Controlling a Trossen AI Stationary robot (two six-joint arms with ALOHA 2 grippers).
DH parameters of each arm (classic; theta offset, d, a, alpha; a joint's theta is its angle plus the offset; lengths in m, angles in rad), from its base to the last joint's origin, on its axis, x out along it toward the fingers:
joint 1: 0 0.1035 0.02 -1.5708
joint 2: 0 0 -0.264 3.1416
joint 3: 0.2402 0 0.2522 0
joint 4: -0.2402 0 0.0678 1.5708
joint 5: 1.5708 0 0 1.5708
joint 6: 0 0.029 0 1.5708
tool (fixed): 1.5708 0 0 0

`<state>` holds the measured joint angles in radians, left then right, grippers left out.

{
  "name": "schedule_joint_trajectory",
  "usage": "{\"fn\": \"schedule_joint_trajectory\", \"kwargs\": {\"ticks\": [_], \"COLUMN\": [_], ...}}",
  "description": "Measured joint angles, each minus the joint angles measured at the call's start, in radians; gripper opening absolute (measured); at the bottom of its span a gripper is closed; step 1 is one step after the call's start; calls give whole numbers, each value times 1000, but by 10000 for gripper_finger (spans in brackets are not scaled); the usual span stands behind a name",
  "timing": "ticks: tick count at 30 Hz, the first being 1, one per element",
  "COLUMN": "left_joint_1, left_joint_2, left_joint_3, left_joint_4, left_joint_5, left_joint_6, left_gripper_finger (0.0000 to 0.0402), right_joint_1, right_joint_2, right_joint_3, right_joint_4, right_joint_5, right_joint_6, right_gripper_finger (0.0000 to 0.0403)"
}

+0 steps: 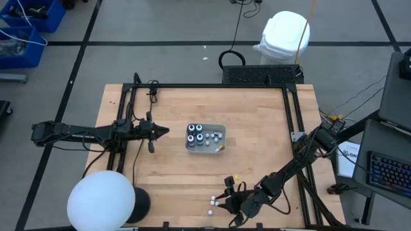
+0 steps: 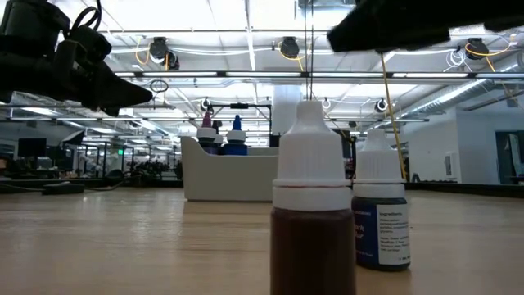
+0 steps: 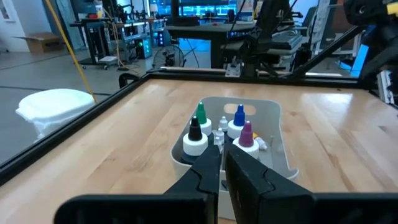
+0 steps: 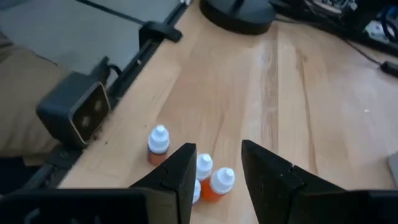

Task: Pick & Place food coloring
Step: Put the small black food coloring bottle into the gray bin

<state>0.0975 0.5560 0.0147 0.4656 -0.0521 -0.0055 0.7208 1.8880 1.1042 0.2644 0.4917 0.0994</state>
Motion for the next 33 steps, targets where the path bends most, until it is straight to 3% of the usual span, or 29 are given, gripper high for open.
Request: {"fn": "schedule_joint_trajectory", "kwargs": {"ticks": [13,33], "left_joint_1": [0,0], "left_joint_2": [0,0], "left_joint_3": [0,0], "left_joint_4": [1,0], "left_joint_5": [0,0], "left_joint_6": [1,1], "left_gripper_finger": [31,31], "right_joint_1": [3,0], "right_joint_2": [90,94], "right_joint_3": [0,-1], "right_joint_4": [61,48], "right_joint_5": [-33,-50], "right_joint_6": [39,134], "right_gripper_finger": [121,121]}}
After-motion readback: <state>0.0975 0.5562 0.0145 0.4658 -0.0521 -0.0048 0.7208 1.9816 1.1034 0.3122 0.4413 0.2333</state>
